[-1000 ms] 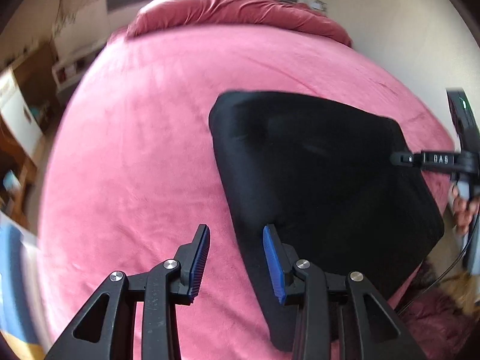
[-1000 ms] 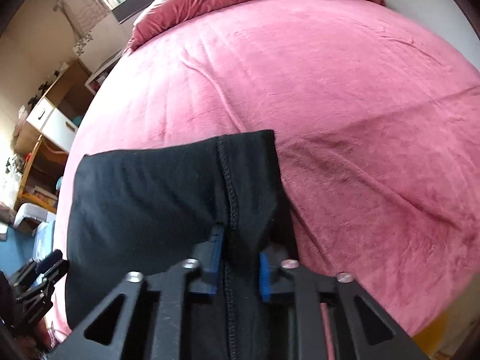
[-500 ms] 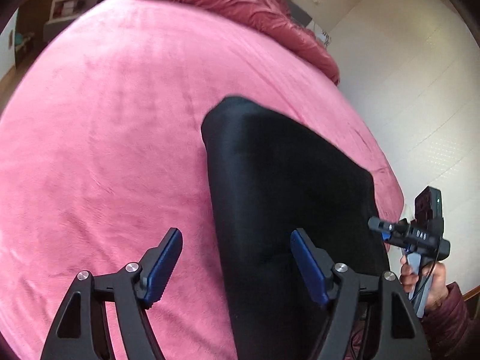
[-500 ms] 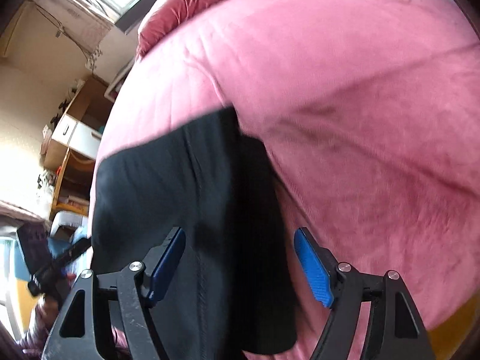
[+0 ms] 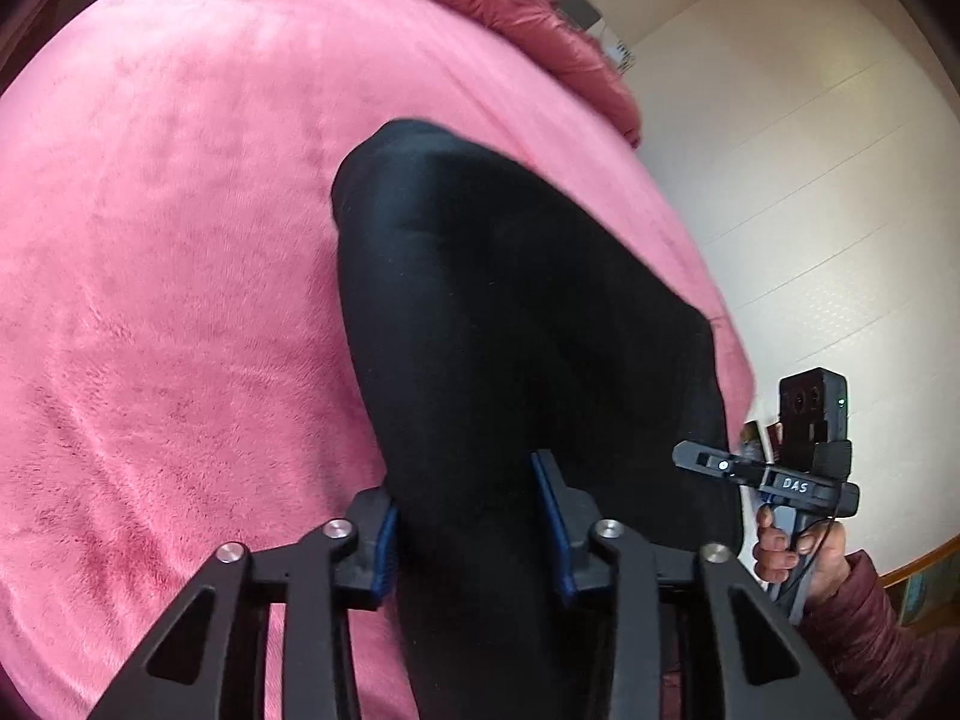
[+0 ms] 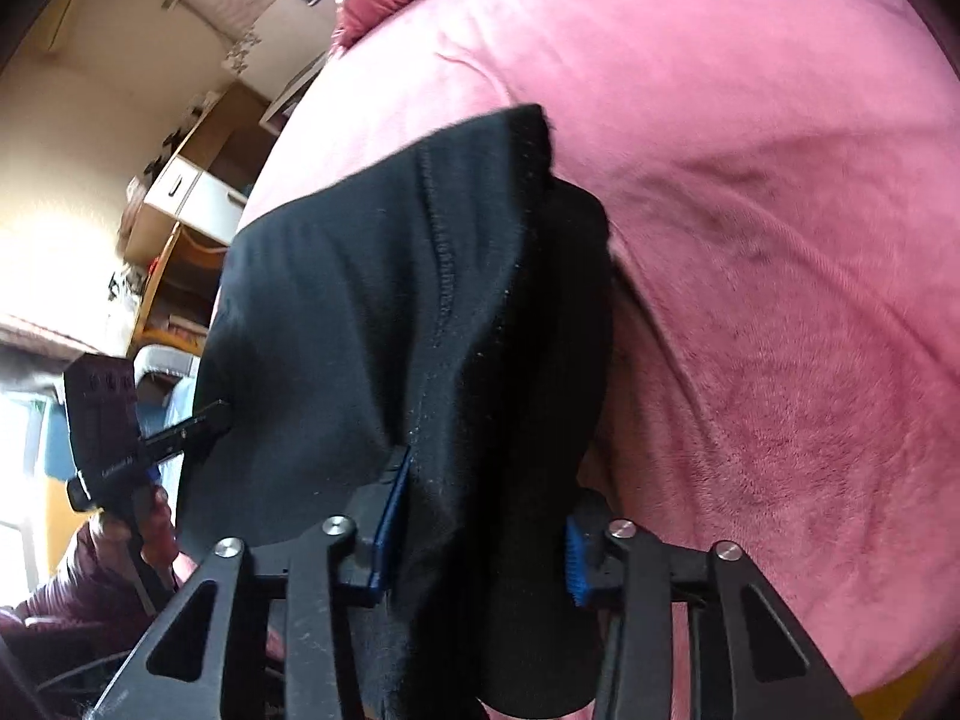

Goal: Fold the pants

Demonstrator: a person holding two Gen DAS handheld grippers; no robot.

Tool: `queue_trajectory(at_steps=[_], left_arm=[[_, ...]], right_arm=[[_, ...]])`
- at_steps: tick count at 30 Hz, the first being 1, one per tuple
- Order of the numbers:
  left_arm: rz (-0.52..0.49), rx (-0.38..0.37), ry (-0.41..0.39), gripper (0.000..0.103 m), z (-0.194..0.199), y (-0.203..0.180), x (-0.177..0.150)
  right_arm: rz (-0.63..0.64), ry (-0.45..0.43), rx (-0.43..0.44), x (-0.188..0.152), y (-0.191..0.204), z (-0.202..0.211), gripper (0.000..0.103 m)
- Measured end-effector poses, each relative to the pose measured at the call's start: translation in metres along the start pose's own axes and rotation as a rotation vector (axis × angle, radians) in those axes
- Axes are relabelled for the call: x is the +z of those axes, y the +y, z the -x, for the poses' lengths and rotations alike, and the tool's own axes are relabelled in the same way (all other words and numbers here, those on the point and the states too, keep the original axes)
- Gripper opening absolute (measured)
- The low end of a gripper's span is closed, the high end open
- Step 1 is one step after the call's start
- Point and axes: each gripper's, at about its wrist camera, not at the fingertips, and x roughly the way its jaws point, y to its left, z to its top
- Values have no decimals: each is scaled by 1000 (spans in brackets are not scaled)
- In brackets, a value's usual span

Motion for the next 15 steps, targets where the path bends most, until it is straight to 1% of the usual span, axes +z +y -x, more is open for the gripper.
queue_trajectory(at_steps=[3, 6, 8, 11, 12, 15], left_arm=[[-15, -5, -47, 36, 21, -3, 3], [-37, 24, -105, 36, 42, -2, 16], [-48, 48, -147, 36, 55, 2, 31], [-51, 99, -200, 37, 71, 11, 59], [-55, 125, -213, 37, 73, 15, 68], [-33, 174, -238, 37, 75, 30, 91]], right_arm=[[42, -23, 17, 9, 21, 10, 40], [106, -53, 44, 28, 47, 15, 40], [129, -70, 63, 42, 60, 12, 40], [159, -83, 84, 73, 81, -4, 40], [166, -82, 90, 88, 88, -14, 40], [176, -74, 97, 118, 102, -39, 40]])
